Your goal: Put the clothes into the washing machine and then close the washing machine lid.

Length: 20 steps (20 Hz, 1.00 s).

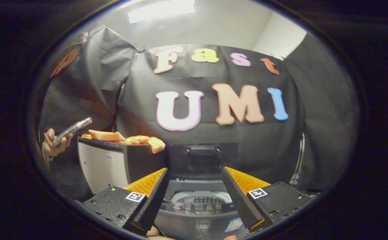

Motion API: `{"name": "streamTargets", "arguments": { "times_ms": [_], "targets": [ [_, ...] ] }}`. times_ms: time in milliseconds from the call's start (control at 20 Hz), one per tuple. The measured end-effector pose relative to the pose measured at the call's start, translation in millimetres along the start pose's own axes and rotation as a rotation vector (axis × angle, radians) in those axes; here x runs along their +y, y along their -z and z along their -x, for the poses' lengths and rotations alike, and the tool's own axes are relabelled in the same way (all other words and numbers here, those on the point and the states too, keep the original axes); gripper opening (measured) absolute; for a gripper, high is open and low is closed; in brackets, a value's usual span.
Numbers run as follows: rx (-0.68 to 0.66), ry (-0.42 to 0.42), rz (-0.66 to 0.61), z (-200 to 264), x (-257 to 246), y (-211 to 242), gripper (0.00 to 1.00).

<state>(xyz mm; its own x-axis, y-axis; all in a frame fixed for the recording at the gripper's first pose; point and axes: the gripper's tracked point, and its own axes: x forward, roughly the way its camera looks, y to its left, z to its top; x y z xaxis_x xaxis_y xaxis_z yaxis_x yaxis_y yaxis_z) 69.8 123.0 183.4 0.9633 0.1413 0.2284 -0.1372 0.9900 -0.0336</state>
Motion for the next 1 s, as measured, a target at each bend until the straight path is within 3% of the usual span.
{"name": "streamTargets", "arguments": {
  "times_ms": [300, 550, 700, 1000],
  "targets": [
    [-0.006, -0.189, -0.008, -89, 96, -75, 0.96],
    [0.042, -0.343, -0.027, -152, 179, -101, 0.96],
    [0.112, -0.440, -0.054, -183, 226, -98, 0.96],
    [0.379, -0.506, -0.038, -230, 295, -46, 0.97]
  ]
}}
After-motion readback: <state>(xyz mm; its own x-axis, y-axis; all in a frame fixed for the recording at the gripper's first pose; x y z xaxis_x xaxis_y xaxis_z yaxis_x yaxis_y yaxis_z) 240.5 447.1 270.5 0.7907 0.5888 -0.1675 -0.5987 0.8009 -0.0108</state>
